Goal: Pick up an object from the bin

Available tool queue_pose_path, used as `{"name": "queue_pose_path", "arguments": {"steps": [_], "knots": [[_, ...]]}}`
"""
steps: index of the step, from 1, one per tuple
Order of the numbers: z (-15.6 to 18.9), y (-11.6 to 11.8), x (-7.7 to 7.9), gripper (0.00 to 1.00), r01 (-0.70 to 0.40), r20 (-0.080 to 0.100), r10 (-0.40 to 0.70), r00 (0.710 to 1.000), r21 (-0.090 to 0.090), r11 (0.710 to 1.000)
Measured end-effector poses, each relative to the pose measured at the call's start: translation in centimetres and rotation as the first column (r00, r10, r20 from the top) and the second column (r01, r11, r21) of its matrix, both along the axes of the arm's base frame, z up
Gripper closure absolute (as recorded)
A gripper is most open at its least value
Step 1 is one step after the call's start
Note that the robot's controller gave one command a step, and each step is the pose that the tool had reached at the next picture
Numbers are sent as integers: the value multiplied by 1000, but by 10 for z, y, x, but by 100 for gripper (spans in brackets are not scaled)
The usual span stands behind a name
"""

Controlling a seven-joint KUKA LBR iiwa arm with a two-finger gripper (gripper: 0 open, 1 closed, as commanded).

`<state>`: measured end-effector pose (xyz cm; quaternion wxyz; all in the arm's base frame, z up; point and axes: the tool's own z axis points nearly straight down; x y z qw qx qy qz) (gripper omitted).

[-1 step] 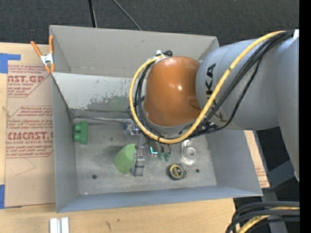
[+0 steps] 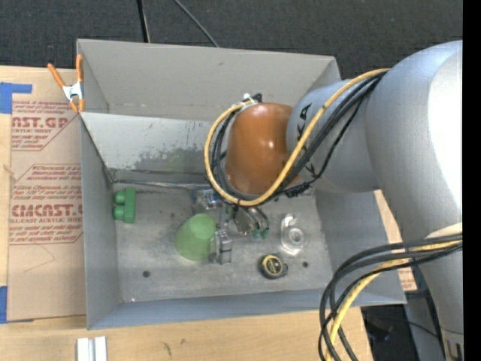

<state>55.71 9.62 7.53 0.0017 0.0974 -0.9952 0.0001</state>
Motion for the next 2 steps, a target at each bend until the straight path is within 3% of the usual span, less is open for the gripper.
{"name": "queue_pose_path", "arguments": {"steps": [1,2], "knots": [[4,2,1,100,-1,4,1,1000,2,1000],[4,2,1,0,-1,4,1,1000,2,1000]]}}
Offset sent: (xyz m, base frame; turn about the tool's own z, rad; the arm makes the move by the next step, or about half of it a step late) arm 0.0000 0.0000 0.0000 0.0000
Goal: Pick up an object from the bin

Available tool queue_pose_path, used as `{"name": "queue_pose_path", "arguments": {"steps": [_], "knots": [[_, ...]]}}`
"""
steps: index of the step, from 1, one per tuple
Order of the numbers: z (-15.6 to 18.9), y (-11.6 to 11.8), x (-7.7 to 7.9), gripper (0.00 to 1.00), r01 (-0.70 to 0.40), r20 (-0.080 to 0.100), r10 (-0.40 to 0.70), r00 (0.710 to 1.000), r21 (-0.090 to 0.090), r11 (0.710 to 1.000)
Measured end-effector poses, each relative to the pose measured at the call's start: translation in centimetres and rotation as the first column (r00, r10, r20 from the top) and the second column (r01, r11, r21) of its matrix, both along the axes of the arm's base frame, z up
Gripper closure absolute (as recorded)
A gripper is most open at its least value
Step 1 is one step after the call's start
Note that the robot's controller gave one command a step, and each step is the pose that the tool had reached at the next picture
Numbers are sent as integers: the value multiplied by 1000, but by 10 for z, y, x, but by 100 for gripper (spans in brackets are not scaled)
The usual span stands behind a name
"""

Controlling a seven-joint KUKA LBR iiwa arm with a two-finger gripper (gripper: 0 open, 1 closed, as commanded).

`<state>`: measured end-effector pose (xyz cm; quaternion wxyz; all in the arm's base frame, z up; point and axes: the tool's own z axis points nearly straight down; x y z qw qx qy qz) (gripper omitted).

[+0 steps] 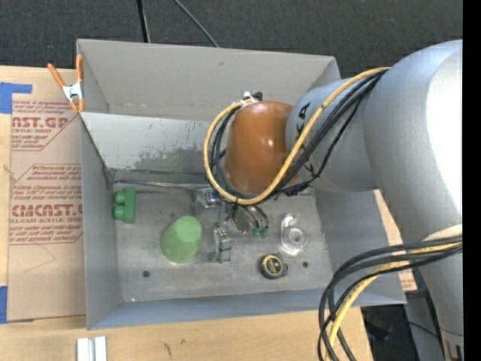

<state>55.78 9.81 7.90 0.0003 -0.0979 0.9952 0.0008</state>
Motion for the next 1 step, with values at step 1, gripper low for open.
{"name": "queue_pose_path", "arguments": {"steps": [1], "knots": [[-9,50,-3,0,-148,1,148,989,0,989]]}}
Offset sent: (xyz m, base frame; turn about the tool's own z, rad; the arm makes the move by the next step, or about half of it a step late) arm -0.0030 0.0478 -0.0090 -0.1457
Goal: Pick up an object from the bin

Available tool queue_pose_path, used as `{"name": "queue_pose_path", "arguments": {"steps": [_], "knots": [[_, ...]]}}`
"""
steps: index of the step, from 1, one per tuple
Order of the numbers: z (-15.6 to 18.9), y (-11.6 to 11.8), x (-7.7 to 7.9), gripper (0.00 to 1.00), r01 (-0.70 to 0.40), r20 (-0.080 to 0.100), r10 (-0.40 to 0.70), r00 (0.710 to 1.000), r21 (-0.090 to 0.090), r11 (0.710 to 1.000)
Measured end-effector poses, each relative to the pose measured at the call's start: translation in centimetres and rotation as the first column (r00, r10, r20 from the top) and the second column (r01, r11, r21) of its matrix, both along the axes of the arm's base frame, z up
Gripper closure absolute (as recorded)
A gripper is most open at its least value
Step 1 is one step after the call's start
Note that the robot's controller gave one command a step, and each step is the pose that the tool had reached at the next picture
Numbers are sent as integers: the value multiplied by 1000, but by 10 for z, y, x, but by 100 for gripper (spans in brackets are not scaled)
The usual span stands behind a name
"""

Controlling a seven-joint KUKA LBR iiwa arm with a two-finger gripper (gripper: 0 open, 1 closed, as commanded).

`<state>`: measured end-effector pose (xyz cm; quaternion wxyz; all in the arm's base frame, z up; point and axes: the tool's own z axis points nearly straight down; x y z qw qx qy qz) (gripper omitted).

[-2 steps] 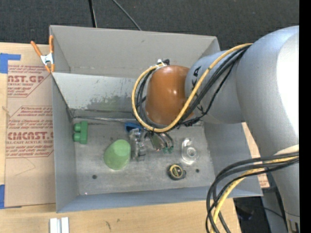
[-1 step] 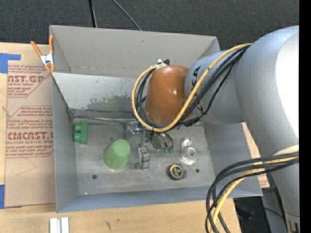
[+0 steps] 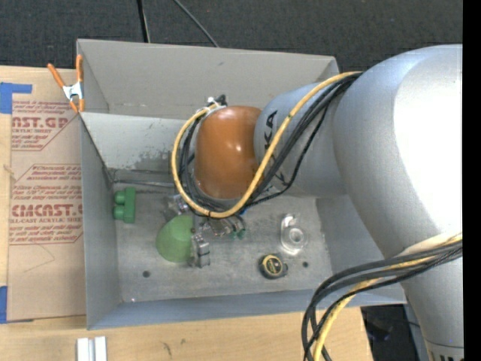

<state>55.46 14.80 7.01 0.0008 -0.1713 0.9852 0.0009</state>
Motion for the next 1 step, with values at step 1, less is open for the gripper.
{"name": "queue_pose_path", "arguments": {"steps": [1], "knots": [[2,-1,1,100,3,3,-3,1000,1,1000]]}}
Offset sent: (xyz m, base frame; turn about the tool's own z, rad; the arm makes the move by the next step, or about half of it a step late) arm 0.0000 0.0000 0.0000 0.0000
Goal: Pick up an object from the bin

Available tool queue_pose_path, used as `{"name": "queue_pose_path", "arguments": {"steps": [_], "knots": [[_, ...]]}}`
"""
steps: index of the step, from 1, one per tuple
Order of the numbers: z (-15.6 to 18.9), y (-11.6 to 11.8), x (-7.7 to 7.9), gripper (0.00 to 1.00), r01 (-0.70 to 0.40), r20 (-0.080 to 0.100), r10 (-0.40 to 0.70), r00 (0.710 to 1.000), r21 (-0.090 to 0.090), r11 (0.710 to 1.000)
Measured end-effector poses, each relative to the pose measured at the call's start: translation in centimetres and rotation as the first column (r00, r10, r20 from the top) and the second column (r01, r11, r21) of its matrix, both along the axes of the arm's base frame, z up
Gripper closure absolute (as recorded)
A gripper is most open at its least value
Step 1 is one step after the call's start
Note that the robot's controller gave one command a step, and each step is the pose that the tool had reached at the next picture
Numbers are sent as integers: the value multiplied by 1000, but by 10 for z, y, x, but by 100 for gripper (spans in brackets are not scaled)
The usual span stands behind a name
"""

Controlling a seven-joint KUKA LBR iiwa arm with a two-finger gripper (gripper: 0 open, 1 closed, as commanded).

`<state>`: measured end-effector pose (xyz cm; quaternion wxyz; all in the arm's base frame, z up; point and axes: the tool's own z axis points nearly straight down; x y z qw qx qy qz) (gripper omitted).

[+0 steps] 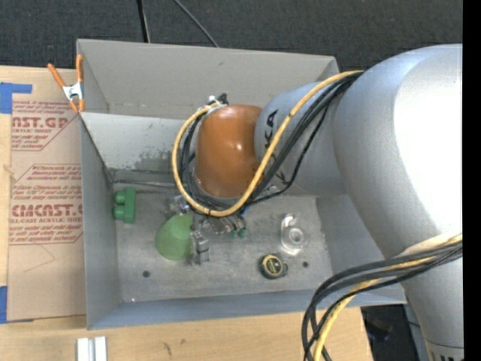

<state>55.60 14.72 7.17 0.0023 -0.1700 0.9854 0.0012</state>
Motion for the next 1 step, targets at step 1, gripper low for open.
{"name": "queue_pose_path", "arguments": {"steps": [1], "knots": [[148,3,17,100,-187,8,187,982,-2,982]]}}
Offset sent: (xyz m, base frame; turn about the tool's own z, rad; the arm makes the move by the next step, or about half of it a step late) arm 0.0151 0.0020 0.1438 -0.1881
